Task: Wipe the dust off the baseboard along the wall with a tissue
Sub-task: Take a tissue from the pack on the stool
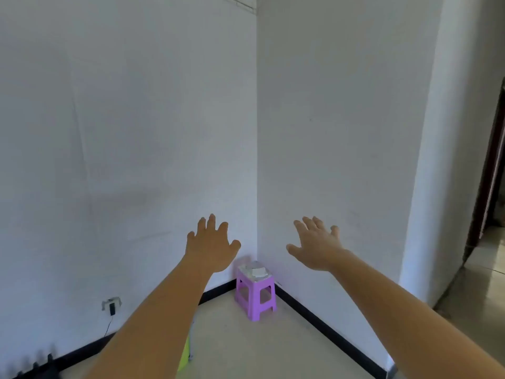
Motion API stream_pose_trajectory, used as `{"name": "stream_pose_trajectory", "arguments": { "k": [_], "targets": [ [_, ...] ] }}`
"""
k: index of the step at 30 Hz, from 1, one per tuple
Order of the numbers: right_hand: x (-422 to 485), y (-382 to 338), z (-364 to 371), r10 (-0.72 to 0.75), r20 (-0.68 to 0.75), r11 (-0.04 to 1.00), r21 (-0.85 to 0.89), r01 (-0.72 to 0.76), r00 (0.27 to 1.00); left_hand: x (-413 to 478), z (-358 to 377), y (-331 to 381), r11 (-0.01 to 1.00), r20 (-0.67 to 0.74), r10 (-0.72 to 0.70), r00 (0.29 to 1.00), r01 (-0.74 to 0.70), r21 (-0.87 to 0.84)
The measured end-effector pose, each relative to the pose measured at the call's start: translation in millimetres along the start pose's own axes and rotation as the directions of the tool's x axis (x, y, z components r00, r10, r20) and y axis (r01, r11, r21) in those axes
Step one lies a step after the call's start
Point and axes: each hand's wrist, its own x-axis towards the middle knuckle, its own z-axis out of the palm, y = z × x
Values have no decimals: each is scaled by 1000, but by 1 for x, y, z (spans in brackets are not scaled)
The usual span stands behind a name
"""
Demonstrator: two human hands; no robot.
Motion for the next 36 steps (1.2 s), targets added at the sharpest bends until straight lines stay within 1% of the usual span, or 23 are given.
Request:
{"name": "stream_pose_trajectory", "arguments": {
  "k": [4,8,11,15,20,24,28,32,36],
  "targets": [
    [55,15,19,0,10,1000,-19,1,1000,57,27,3,1000,22,-4,1000,3,16],
    [131,36,41,-11,-7,999,-31,11,1000,133,56,9,1000,26,-14,1000,13,16],
    [191,51,60,-18,-18,1000,-8,18,1000,195,76,15,1000,38,-11,999,11,15],
    [266,66,89,-15,4,1000,4,15,1000,268,107,19,1000,37,8,999,-9,12],
    [350,76,133,-9,35,1000,-1,9,999,350,153,18,1000,75,-2,997,1,3],
    [432,78,184,-6,56,1000,8,6,998,428,204,9,1000,82,-21,996,20,11],
    [519,71,240,-1,82,1000,12,0,997,513,259,-9,1000,108,-1,994,2,-10],
    [603,60,296,20,127,999,23,-23,992,601,318,-29,998,193,16,981,-3,-68],
    [671,53,350,20,209,1000,9,-22,978,674,376,-46,995,278,29,960,0,-102]
  ]
}}
